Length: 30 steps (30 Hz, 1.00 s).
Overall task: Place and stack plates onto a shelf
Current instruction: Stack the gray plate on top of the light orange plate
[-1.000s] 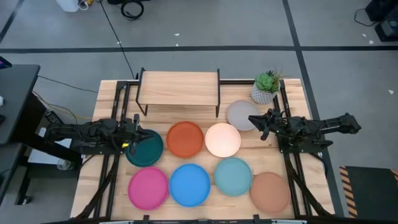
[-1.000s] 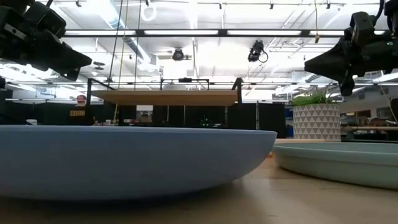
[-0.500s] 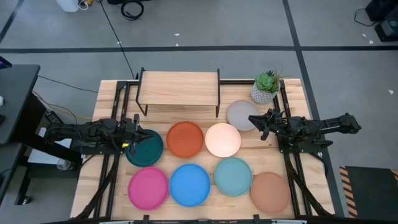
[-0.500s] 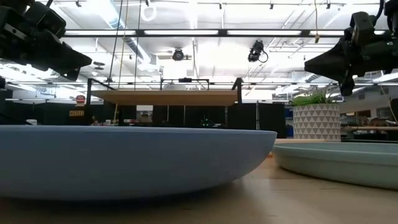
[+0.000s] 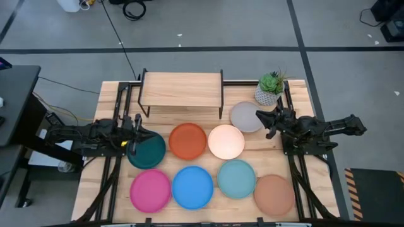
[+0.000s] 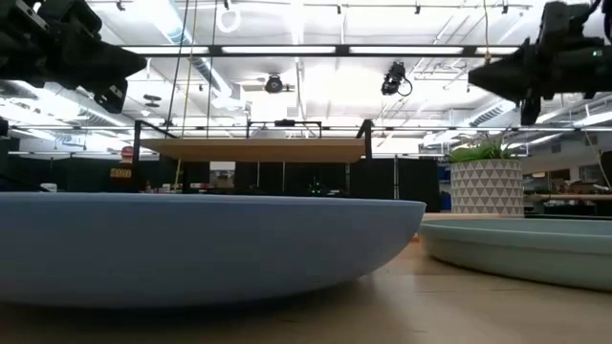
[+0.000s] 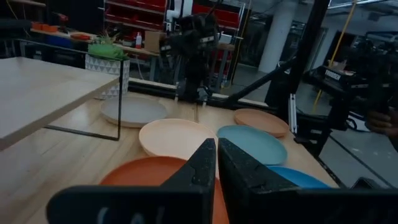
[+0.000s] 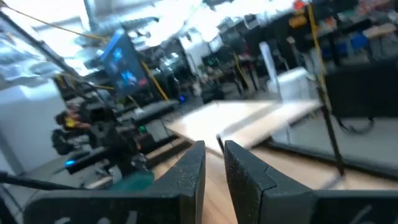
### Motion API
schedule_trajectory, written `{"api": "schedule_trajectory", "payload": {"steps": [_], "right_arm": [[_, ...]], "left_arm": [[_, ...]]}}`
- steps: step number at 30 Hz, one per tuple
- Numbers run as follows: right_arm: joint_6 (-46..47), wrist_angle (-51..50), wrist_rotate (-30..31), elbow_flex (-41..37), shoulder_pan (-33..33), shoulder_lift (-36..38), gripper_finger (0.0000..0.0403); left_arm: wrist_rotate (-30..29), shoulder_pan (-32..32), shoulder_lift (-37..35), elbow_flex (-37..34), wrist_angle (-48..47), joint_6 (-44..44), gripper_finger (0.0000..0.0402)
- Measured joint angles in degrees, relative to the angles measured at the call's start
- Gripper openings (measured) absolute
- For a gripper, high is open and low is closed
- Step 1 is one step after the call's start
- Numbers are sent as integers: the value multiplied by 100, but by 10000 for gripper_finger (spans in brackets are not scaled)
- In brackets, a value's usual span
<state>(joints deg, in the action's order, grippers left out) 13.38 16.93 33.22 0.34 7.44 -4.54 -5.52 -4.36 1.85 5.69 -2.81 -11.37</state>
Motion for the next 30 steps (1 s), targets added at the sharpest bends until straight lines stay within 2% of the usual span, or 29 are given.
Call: {"api": "schedule_trajectory", "payload": {"steps": [5,12,14,17,20,25,30], "right_arm": [[-290,394,-282,0,0,0,67],[-305,660,-23,0,-12,0,67],[-305,659,-238,1,-17,-1,66],[-305,541,-897,97,-15,-111,62],[-305,537,-1233,244,-13,-456,56],[-276,518,-1190,533,-13,-1458,48],[-244,466,-1190,1077,10,-2608,47]], "left_arm": [[0,2,0,0,1,4,25],[-303,0,0,0,9,1,25],[-490,1,0,0,13,-84,25],[-519,2,2,0,6,-286,25],[-242,0,3,0,256,-398,25],[1328,-6,87,88,1124,-453,25],[1241,-2,416,545,637,-27,25]]}}
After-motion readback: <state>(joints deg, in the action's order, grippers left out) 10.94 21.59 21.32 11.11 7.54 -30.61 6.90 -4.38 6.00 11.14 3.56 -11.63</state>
